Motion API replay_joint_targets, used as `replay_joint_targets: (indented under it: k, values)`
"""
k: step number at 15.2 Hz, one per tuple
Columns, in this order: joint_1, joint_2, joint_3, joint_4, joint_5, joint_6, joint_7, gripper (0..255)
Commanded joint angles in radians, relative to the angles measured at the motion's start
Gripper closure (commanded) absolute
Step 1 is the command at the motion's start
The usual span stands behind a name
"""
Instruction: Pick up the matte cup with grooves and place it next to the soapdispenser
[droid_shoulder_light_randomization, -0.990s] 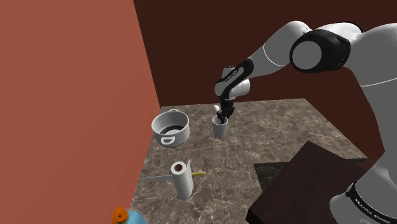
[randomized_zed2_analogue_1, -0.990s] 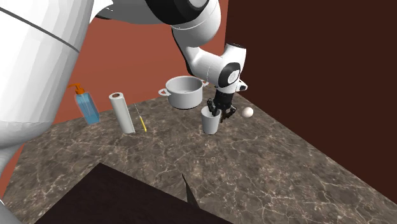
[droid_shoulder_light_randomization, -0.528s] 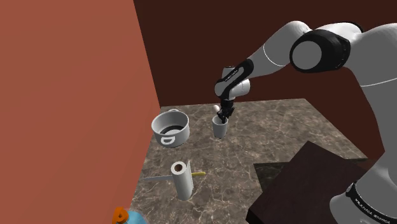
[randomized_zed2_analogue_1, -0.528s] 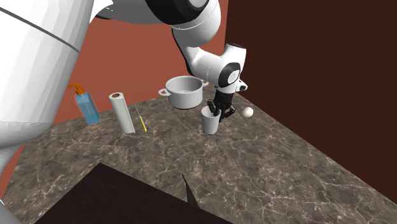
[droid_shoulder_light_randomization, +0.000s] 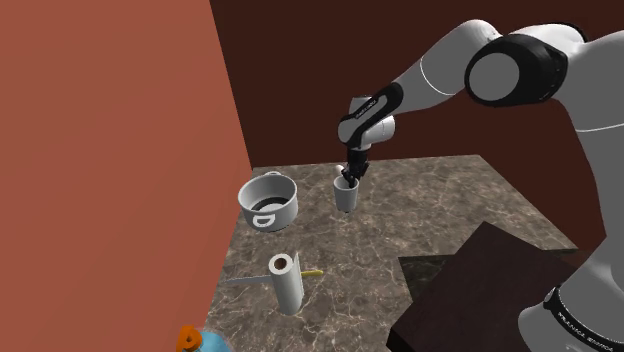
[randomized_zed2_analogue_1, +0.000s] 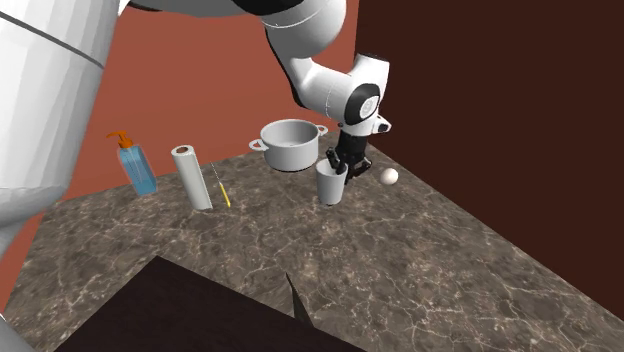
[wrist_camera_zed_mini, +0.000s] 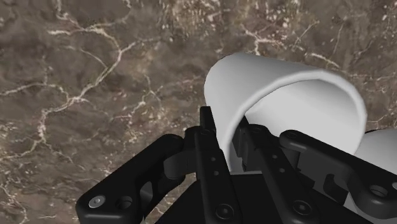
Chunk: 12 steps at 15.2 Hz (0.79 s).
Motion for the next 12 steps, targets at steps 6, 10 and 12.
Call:
replay_joint_targets:
  k: [6,10,12]
  values:
    - [0.004,-0.065,-0.007,-0.001,-0.010,-0.063,0.012,255]
    - [0.006,-0.100,-0.011,0.000,-0.015,-0.100,0.018,255]
    - [0.006,-0.117,-0.012,0.002,-0.018,-0.118,0.022,255]
